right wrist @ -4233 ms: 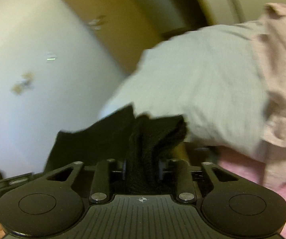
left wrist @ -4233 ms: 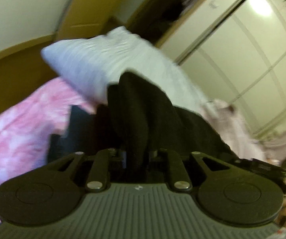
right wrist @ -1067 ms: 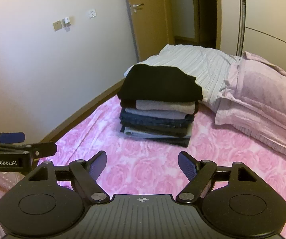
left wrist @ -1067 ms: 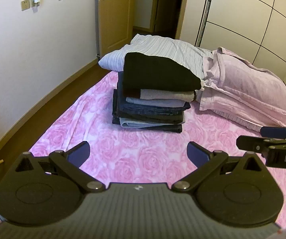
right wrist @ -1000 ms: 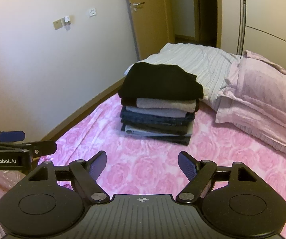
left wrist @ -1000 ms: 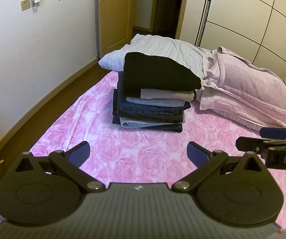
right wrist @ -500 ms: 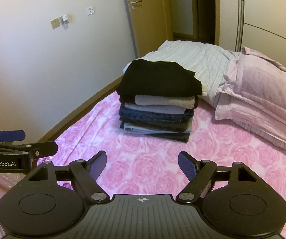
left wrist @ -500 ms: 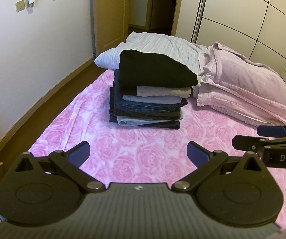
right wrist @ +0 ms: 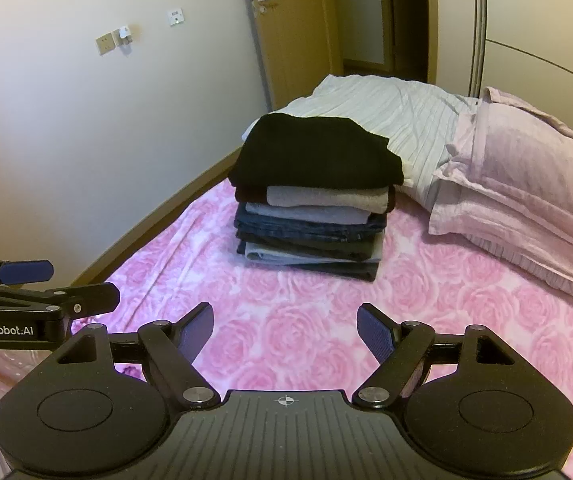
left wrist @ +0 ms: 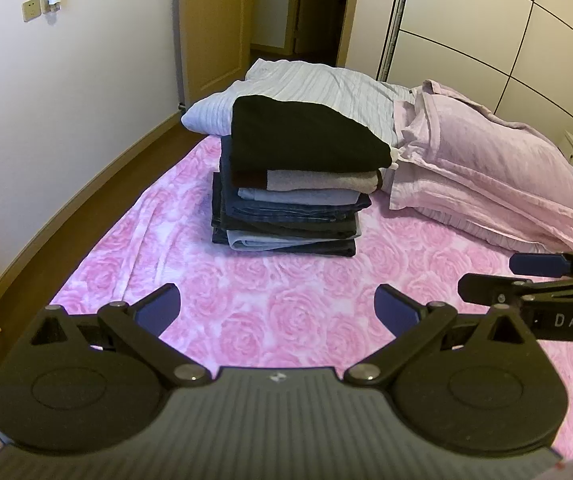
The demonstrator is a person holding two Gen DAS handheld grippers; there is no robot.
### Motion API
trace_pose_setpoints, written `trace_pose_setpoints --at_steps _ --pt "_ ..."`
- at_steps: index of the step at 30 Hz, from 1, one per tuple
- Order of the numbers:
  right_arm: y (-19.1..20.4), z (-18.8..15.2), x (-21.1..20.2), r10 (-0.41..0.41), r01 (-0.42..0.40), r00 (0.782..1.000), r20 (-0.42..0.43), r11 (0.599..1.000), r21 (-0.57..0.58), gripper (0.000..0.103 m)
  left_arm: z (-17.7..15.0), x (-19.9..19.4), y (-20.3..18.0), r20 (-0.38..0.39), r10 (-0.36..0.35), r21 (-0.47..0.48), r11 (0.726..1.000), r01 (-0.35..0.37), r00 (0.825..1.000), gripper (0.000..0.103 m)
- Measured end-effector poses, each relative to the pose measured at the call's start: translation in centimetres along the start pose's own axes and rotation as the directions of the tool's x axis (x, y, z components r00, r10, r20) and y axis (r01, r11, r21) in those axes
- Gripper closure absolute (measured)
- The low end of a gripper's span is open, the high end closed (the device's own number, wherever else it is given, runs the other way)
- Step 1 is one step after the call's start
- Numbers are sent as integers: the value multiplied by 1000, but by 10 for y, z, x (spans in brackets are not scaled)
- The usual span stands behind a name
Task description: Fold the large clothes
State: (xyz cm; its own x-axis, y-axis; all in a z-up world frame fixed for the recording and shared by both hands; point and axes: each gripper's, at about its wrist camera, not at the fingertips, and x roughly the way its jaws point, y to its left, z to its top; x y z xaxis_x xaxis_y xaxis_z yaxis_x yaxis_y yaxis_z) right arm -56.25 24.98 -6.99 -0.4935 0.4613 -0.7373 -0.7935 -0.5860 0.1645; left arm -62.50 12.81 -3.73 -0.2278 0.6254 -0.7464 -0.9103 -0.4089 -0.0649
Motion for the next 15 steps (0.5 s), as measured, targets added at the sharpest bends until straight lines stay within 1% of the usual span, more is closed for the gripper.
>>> trace_pose_setpoints --at_steps 15 --pt "0 3 8 -26 27 1000 -13 999 26 27 7 13 2 -18 -19 20 1000 20 1000 1"
